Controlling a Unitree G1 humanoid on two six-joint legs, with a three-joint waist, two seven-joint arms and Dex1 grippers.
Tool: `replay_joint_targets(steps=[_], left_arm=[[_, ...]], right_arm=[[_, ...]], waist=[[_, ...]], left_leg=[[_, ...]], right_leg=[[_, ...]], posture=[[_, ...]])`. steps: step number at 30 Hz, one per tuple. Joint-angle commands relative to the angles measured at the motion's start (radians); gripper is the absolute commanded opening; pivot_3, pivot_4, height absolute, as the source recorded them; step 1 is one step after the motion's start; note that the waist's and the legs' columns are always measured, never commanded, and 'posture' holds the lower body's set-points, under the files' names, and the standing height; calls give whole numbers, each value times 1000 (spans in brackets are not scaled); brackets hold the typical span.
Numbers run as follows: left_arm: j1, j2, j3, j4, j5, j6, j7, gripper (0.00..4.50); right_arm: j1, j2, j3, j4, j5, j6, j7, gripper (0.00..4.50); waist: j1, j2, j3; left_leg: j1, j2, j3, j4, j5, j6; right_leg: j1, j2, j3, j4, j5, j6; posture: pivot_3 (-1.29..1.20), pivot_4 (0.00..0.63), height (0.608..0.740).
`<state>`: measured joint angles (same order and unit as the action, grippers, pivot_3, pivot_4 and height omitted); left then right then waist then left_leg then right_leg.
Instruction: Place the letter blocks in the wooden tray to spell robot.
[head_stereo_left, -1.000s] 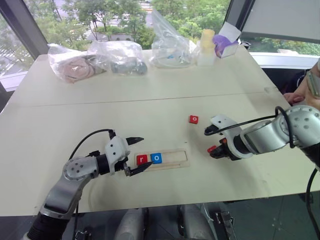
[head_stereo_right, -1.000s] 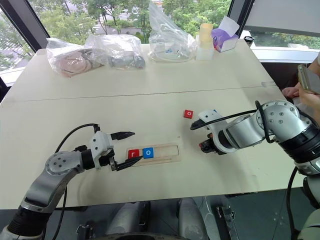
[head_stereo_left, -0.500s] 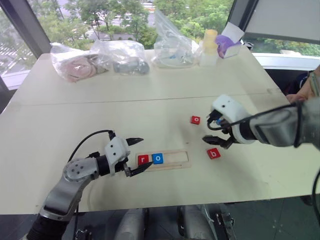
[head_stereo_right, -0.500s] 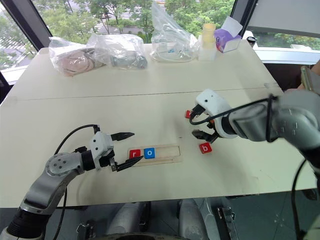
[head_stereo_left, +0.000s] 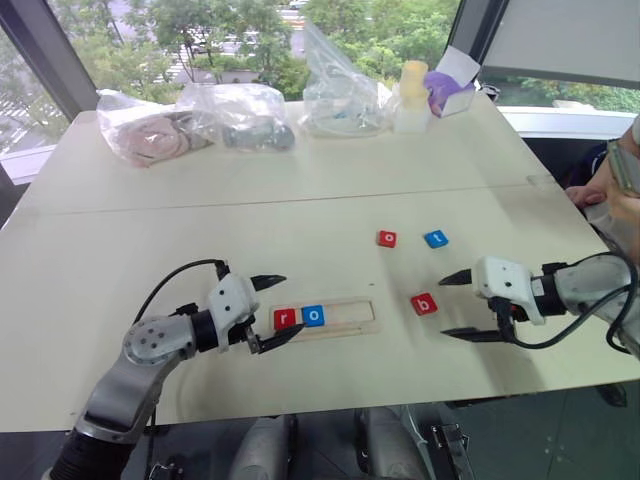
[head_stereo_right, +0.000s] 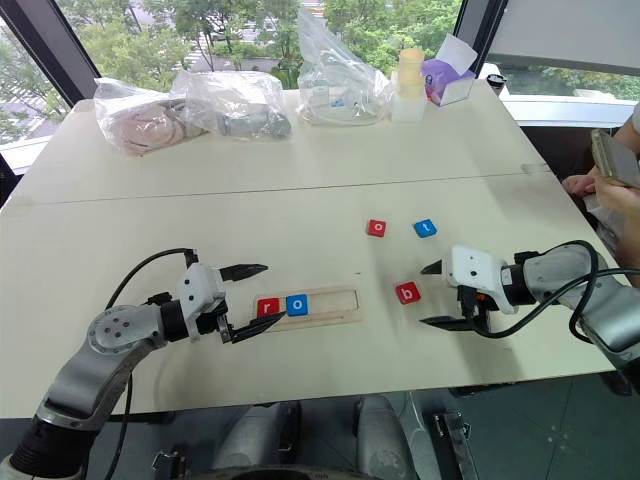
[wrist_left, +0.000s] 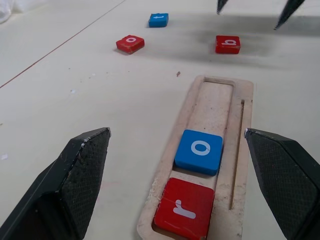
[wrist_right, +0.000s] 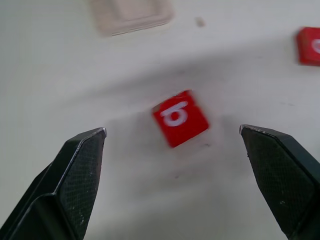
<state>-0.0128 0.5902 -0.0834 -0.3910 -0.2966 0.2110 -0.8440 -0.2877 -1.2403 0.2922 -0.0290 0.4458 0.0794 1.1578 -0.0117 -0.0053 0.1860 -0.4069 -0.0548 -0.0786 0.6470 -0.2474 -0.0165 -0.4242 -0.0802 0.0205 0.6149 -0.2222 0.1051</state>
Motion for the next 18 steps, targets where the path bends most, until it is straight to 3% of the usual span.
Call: replay_joint_targets(steps=[1,7,16,18], left_arm=[[-3,11,29,-36,-23,2,-2,4500],[4,28,39,-56,-33,15,-5,4500],[93,74,73,-147,-76,68,-16,4500],[102,85,79,-153,-84,73,-18,4500]], right_arm=[[-60,48,-19,77,-46,-34,116,4432],[-277,227,51,381,-234,-153,260,4432],[-285,329,44,528,-338,-279,320,4432],[-280,345,35,534,-347,-291,316,3916]], waist=[[1,0,0],[-1,0,0],[1,0,0],[1,-1,0]], left_leg=[[0,0,0,0,0,0],[1,0,0,1,0,0],[1,-1,-1,0,0,-1],[3,-1,-1,0,0,-1]], right_leg=[[0,0,0,0,0,0],[0,0,1,1,1,-1],[1,-2,0,0,1,-1],[4,-1,0,0,1,-1]], posture=[[0,150,740],[0,150,740],[0,150,740],[0,150,740]])
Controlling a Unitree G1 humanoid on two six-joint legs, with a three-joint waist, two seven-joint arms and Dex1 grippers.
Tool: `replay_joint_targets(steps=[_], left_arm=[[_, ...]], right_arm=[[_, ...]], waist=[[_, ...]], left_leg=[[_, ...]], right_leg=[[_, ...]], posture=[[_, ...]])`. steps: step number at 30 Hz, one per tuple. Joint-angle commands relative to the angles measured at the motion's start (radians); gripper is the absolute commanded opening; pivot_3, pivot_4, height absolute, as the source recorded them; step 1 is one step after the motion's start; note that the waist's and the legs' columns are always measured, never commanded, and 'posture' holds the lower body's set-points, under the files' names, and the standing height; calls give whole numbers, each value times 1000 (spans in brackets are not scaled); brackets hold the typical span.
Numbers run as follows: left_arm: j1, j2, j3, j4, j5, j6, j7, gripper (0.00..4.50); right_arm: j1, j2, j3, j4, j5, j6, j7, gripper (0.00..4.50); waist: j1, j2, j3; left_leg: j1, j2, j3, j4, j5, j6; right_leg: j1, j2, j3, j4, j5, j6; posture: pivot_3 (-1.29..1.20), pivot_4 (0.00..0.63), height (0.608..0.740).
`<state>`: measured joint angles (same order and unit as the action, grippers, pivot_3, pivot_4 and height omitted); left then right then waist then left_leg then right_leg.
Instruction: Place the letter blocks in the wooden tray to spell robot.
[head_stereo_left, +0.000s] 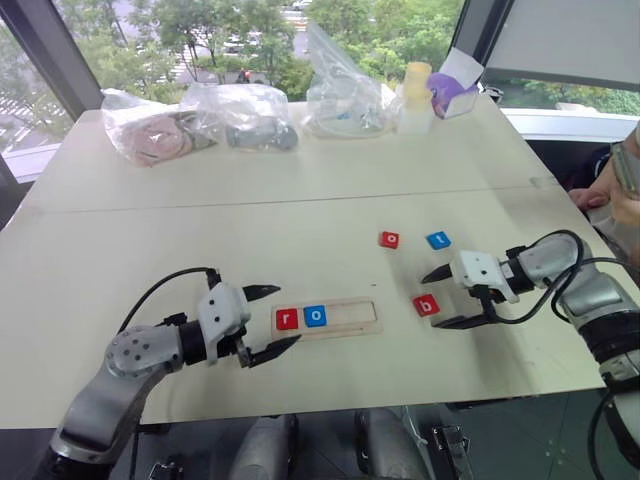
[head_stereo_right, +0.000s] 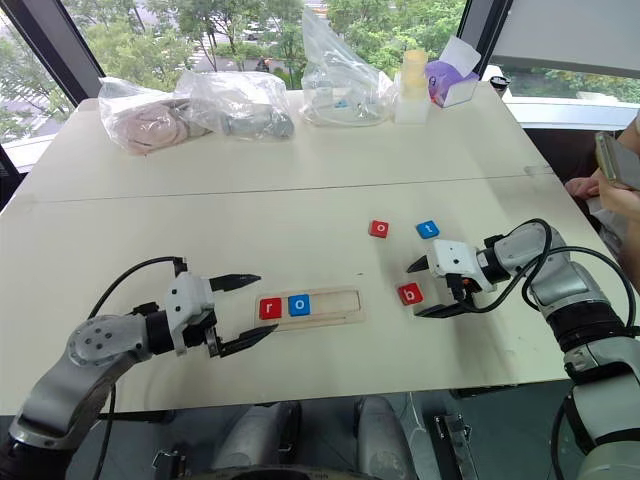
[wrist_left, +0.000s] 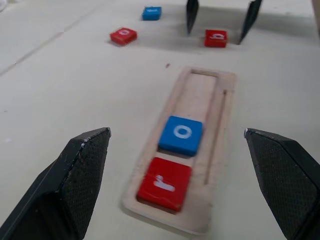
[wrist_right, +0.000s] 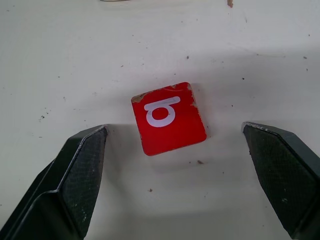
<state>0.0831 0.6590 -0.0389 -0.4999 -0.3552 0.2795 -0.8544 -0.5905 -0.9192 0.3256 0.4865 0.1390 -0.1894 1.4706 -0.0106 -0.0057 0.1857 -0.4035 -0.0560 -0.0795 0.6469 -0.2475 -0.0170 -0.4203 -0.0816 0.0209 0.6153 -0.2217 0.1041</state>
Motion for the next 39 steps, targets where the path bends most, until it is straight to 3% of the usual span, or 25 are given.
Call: replay_joint_targets(steps=[1,6,14,20,26,39], left_arm=[[7,20,38,-44,-27,5,-9,4500],[-12,20,50,-34,-39,18,-6,4500],[39,57,92,-52,-77,28,-42,4500],[40,80,108,-32,-87,20,-65,4500],[33,69,99,-38,-80,21,-54,4500],[52,55,94,-59,-70,21,-27,4500]], right_arm=[[27,30,-1,18,-43,-24,1,3615],[68,60,-31,-60,-19,9,-6,1150],[110,64,-96,-410,35,227,-76,1105],[34,152,-23,-626,25,517,-156,1105],[-31,232,76,-615,-57,604,-208,1105],[-35,259,140,-628,-75,667,-197,1105]], waist=[[0,-1,0],[-6,-2,0],[-3,1,2],[1,0,2],[0,-1,2],[-1,-1,2]], left_leg=[[1,0,0,0,0,0],[15,1,-1,-1,0,0],[12,2,-1,-2,0,0],[11,1,-1,-2,-1,0],[10,1,-1,-2,-1,0],[9,1,-1,-2,-1,0]], right_leg=[[1,0,0,0,0,0],[15,1,0,-2,-1,0],[10,1,0,0,-1,-1],[10,0,0,-1,-1,-1],[9,0,-1,-2,-1,0],[8,0,-1,-2,-1,0]], posture=[[0,150,740],[0,150,740],[0,150,740],[0,150,740],[0,150,740],[0,150,740]])
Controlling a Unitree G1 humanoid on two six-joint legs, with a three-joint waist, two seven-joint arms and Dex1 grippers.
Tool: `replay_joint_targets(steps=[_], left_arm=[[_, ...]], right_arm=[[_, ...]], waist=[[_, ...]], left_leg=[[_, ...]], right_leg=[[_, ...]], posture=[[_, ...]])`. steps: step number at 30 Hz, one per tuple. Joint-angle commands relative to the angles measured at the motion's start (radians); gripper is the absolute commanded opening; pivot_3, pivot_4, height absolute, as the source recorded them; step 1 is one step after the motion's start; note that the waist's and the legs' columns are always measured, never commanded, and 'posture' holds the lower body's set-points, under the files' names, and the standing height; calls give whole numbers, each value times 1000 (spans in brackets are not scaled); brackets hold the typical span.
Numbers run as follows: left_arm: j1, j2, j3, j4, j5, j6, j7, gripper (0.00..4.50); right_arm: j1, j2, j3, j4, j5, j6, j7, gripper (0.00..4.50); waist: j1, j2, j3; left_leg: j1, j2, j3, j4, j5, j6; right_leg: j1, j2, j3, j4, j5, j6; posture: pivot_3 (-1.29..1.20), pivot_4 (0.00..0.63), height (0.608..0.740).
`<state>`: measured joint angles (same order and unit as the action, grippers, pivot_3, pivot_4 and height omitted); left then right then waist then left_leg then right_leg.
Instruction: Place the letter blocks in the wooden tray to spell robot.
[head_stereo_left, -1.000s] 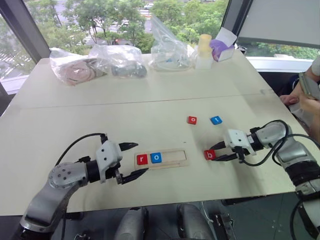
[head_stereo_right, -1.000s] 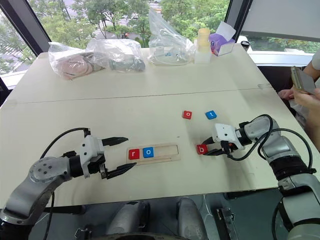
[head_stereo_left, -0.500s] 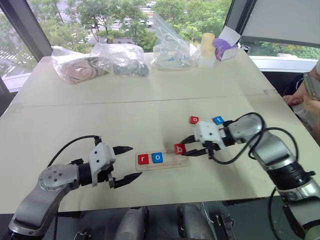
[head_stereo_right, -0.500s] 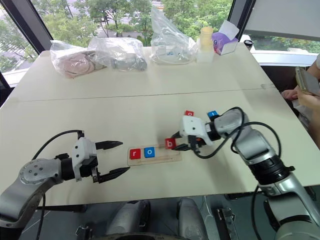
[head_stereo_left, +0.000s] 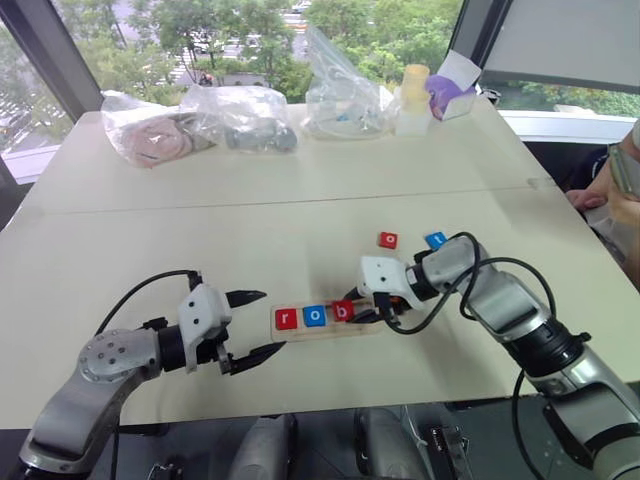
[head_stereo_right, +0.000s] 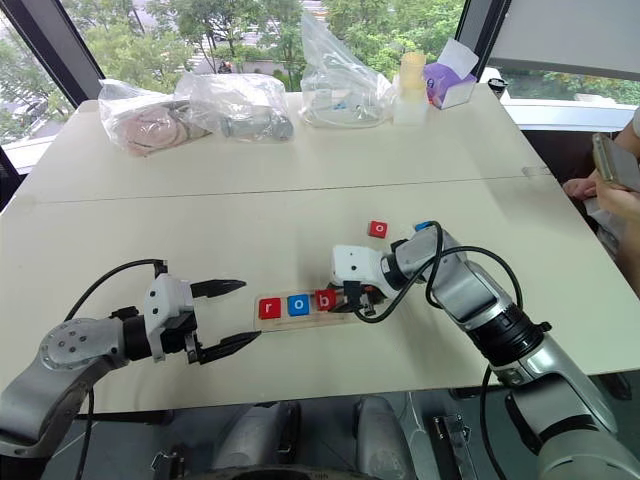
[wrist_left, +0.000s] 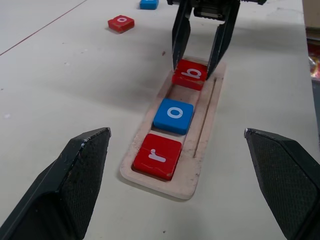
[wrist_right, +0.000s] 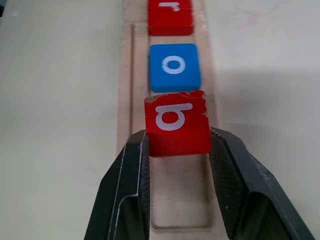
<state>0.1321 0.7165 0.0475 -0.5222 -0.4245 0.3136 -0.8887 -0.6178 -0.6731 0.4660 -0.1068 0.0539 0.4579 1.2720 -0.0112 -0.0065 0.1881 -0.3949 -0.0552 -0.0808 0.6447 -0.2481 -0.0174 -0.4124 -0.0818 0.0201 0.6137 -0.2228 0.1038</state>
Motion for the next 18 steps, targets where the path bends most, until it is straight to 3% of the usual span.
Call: replay_joint_targets(steps=[1,7,14,18], left_arm=[[3,-3,7,-38,0,-14,9,4500],[5,-10,-3,-44,2,-14,21,4500],[3,-14,-9,-47,1,-12,26,4500],[2,-15,-12,-49,0,-10,30,4500]], right_arm=[[-7,16,0,-38,12,27,1,1105],[-9,35,8,-39,4,56,-6,1105],[-19,45,18,-43,6,75,-10,4451],[-21,55,21,-42,2,74,-18,4451]], waist=[[0,0,0],[0,0,0],[0,0,0],[-1,0,0]], left_leg=[[0,0,0,0,0,0],[0,0,0,0,0,0],[0,0,0,0,0,0],[0,0,0,0,0,0]], right_leg=[[0,0,0,0,0,0],[0,0,0,0,0,0],[0,0,0,0,0,0],[0,0,0,0,0,0]], posture=[[0,150,740],[0,150,740],[0,150,740],[0,150,740]])
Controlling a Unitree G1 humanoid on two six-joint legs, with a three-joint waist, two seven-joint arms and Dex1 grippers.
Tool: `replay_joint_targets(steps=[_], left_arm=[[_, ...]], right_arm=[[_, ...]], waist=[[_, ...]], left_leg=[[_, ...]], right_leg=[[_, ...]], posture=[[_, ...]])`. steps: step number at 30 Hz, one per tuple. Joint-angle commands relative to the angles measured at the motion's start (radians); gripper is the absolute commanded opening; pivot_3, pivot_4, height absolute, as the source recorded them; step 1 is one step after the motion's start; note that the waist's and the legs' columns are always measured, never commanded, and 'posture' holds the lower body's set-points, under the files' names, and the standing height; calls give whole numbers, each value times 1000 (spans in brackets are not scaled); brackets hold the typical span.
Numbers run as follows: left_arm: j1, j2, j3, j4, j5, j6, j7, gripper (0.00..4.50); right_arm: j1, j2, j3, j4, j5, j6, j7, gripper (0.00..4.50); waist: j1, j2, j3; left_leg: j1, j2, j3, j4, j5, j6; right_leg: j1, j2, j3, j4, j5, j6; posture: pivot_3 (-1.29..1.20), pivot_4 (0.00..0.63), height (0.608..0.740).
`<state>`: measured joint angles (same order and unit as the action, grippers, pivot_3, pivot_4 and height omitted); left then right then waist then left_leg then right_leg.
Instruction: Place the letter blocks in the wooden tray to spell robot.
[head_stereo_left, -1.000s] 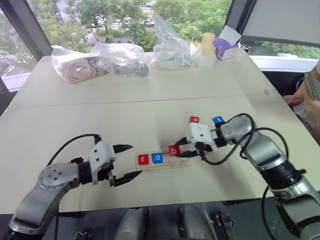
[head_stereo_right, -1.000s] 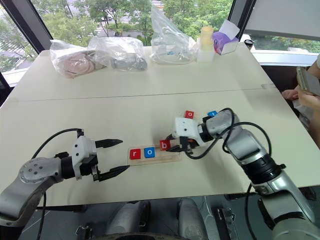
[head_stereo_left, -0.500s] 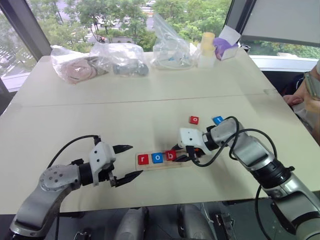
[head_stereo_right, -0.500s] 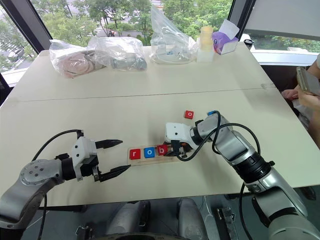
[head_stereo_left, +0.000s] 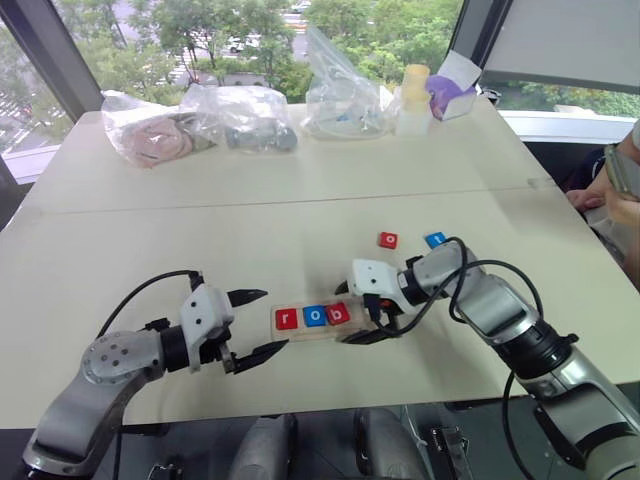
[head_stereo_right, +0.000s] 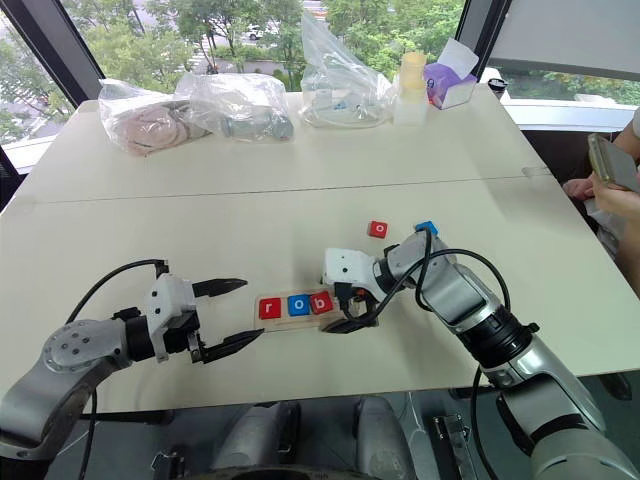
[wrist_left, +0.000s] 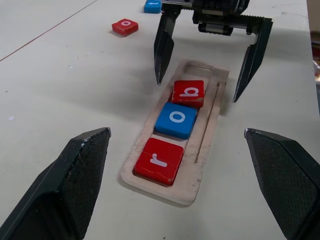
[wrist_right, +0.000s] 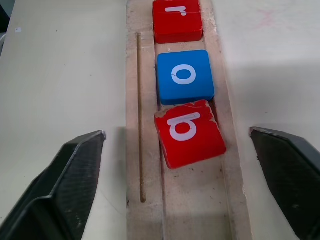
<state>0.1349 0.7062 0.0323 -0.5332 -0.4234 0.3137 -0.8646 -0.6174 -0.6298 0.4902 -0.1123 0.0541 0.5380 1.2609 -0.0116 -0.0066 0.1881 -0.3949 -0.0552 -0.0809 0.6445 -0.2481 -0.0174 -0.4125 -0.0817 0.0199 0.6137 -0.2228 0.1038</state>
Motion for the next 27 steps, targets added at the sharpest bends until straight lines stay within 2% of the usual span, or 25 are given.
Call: replay_joint_targets(steps=[1,11,27], left_arm=[[-1,-4,3,-39,-1,-10,6,4500],[-5,-7,-6,-35,-1,-11,9,4500],[-19,-15,-19,-35,3,-9,16,4500]], right_arm=[[-23,13,-4,-38,1,-8,-9,4451],[-54,20,-75,-24,33,24,-54,4451],[-31,12,-11,27,-28,-68,-55,4451]], waist=[[0,0,0],[0,0,0],[0,0,0]], left_leg=[[0,0,0,0,0,0],[0,0,0,0,0,0],[-1,0,0,-1,0,0]], right_leg=[[0,0,0,0,0,0],[0,0,0,0,0,0],[-1,0,0,-1,0,0]], posture=[[0,150,740],[0,150,740],[0,150,740]])
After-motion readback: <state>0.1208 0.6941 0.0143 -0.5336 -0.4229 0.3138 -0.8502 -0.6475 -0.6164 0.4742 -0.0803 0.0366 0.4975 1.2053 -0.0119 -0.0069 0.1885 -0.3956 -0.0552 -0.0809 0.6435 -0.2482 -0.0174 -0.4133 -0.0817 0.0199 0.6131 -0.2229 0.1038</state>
